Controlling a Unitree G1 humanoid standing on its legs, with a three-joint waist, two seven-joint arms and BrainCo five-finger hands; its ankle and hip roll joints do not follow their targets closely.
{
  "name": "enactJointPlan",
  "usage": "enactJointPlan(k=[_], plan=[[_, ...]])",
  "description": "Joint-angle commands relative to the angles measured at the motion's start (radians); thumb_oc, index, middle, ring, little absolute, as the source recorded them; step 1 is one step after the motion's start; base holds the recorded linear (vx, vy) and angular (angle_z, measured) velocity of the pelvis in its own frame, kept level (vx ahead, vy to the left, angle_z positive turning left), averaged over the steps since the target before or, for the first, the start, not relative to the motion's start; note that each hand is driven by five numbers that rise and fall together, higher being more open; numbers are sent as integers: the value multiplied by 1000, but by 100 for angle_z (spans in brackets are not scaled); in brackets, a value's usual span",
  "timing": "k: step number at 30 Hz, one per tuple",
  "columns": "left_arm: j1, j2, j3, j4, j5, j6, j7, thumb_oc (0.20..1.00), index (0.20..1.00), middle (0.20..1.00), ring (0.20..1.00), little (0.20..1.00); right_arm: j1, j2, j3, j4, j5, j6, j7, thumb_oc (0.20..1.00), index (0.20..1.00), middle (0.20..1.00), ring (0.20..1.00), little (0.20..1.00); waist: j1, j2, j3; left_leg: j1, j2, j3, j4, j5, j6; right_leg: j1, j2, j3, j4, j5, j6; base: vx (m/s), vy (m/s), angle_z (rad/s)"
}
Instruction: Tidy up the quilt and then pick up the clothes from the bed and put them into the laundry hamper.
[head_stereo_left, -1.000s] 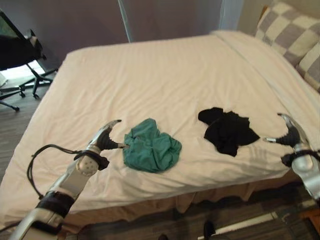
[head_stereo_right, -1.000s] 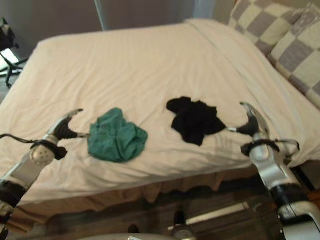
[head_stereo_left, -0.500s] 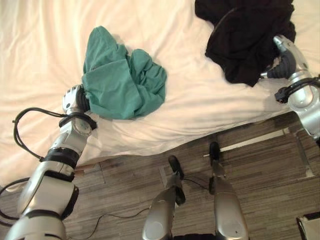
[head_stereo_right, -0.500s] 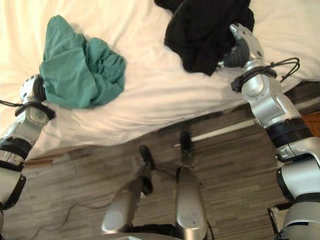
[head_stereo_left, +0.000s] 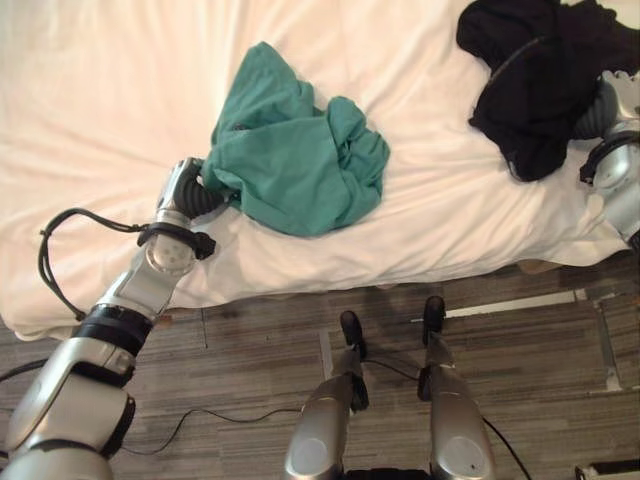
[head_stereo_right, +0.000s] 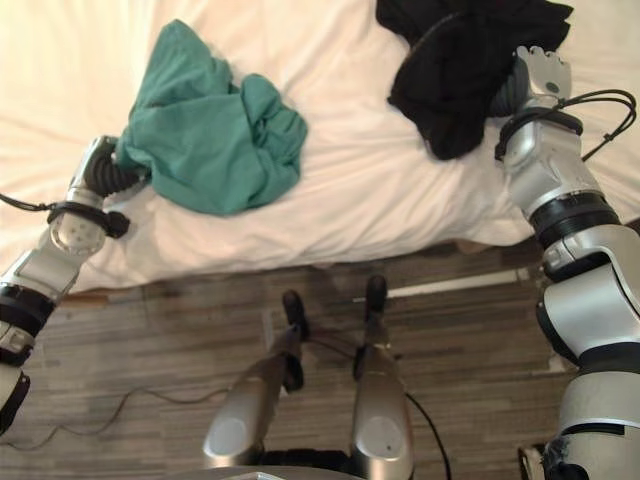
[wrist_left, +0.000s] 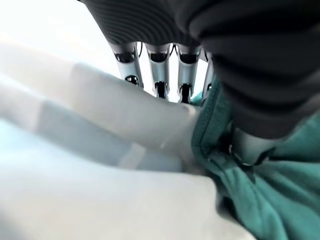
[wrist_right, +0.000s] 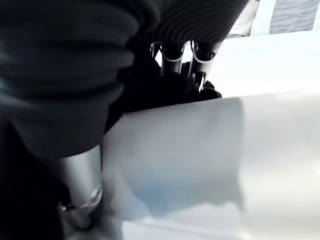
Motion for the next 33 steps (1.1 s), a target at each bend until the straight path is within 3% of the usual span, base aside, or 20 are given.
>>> enactJointPlan(k=[1,8,12,18,24,33], plan=[[142,-30,-74,-126,-53,-92,-115,200,200,200,200,200,-63,-25,2,12,55,-44,30,200,200,200,200,200,75,-16,-12,20,-20,-20,64,-119,-52,49,14,-22,131,-199,17,21,-7,6],[268,-6,31,-272,-62,-109,-162,200,200,200,200,200,209,-10,-175,-35,158,-140,39,200,200,200,200,200,77,-39,-107,126,12,-16,12,-123,-60,144,4,-26,87,-180,29,96,21,13],[326,-38,72,-302,-47,-95,-179,200,200,200,200,200,396,20,-293,-140,198,-163,51,200,200,200,200,200,61,-64,-162,173,27,-7,2,-131,-61,197,0,-24,61,-169,37,144,25,9],[447,-165,134,-308,37,-57,-130,200,200,200,200,200,737,162,-474,-436,331,-177,65,200,200,200,200,200,15,-115,-280,258,50,8,-4,-149,-60,297,1,-3,0,-142,50,204,13,-3],[525,-243,228,-303,103,-130,-26,200,200,200,200,200,962,295,-568,-585,356,-239,103,200,200,200,200,200,-13,-142,-350,322,52,26,-4,-178,-50,347,5,26,-9,-149,54,128,17,-4],[542,-271,351,-383,83,-215,13,200,200,200,200,200,1044,399,-600,-670,392,-296,144,200,200,200,200,200,-27,-157,-390,361,54,31,-4,-195,-45,379,1,33,-9,-157,58,32,8,-7]])
